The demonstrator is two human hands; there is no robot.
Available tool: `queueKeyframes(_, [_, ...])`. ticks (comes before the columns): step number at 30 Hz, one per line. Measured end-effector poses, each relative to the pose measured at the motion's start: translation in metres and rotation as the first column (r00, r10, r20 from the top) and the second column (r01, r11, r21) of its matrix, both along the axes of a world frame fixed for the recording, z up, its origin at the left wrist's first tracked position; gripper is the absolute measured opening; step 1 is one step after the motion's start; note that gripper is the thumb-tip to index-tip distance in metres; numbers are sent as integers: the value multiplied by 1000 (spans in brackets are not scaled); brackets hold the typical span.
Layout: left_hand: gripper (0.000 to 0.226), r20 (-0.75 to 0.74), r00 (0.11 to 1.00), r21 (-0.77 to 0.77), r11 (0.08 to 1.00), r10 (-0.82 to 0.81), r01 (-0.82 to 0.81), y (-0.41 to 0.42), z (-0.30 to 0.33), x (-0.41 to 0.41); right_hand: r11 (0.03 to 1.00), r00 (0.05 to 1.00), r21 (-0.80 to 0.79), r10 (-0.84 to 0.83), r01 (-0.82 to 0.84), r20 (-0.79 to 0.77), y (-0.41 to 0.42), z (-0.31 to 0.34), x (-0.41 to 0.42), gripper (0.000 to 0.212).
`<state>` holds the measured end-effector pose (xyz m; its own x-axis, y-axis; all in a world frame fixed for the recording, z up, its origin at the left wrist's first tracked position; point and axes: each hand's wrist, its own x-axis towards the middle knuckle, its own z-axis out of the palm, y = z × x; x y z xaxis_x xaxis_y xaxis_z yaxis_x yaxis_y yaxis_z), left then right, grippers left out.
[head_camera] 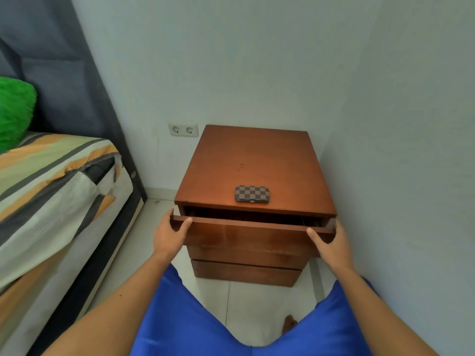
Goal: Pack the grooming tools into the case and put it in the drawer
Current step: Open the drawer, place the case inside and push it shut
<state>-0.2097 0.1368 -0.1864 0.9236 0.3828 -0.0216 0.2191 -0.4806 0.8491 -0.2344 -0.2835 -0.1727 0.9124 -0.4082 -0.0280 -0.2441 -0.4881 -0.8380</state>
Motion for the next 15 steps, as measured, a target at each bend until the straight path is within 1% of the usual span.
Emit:
queueKeyframes(3, [81,-8,1000,8,1000,18,-18,16,8,-4,1000,999,4,29,-29,-26,9,5,0,109])
queueKeyframes(9, [78,12,1000,14,1000,11,-12,3,4,-39,999,999,-26,25,-26,-41,-2,4,-31,111])
queueKeyframes(15, [73,45,998,45,998,37,-39,-8,2,-79,999,999,-42,23,-24,-28,-10,1,-77,107])
